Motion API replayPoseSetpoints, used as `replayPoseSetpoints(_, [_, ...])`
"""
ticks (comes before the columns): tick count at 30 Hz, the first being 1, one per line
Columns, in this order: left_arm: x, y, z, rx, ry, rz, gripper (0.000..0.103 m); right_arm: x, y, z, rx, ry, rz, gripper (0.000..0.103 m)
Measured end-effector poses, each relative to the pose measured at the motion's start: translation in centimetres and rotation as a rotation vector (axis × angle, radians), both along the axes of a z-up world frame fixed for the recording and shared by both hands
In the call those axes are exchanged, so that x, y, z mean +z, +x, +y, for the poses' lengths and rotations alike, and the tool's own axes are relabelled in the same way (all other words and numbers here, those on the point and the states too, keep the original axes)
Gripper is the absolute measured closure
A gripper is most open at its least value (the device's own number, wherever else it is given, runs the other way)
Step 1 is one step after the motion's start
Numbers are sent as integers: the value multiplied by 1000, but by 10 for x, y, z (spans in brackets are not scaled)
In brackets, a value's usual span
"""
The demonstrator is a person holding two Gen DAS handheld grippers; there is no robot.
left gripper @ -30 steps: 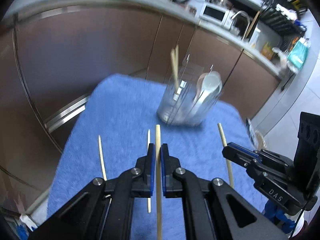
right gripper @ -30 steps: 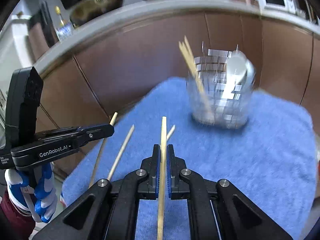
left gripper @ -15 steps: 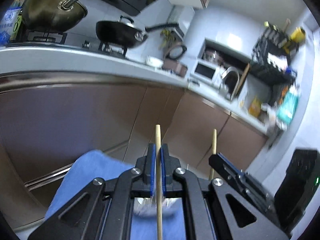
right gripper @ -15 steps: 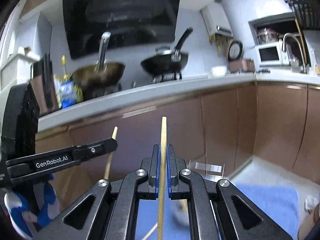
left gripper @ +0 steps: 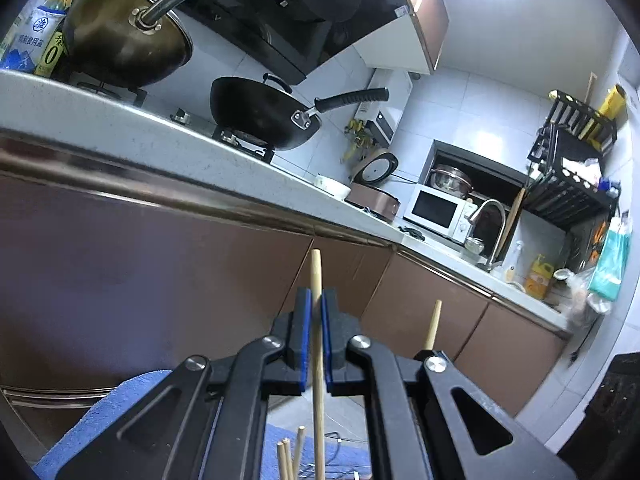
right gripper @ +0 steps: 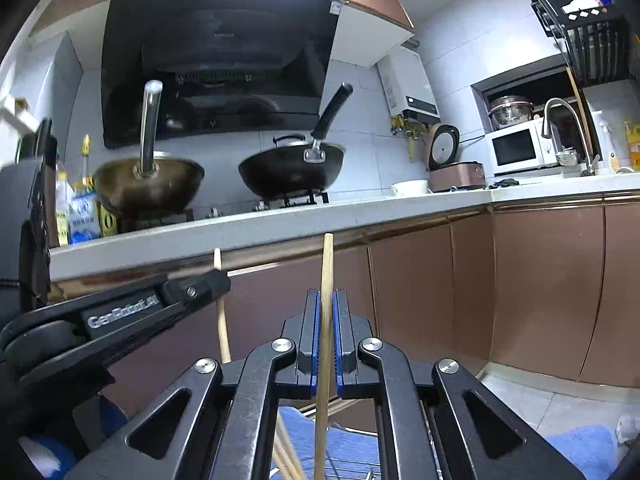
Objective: Organize utensils
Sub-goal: 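Lift both chopsticks and lower them into the wire holder while both tools open, then move both open tools back toward the two chopsticks left on the towel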
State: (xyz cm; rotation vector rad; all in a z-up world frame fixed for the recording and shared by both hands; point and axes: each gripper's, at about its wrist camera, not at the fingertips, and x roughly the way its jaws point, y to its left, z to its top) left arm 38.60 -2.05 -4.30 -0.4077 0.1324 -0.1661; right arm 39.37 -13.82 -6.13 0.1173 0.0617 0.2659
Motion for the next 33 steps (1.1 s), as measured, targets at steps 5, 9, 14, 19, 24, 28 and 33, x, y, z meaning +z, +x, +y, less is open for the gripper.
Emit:
replayPoseSetpoints(5, [-30, -2, -5, 25, 21, 4, 96, -29, -4, -1, -27, -53, 16, 97])
replayPoseSetpoints(9, [-34, -15, -1, 32, 39, 3, 93, -34, -21, -4, -43, -81, 6, 95])
replayPoseSetpoints(14, [-15, -44, 11, 42, 54, -1, 86, -20, -41, -16, -49, -66, 11, 77])
replayPoseSetpoints(19, [2, -86, 22, 60, 88, 28, 66, -5, -68, -29, -67, -19, 33, 55])
replayPoseSetpoints(24, [8, -132, 20, 79, 169, 73, 57, 5, -103, -38, -88, -12, 69, 24])
replayPoseSetpoints(28, [9, -169, 15, 100, 209, 92, 52, 6, -137, -44, -105, -31, 92, 6])
replayPoseSetpoints(33, [10, -213, 6, 119, 261, 96, 46, 9, -174, -49, -119, -69, 116, 0])
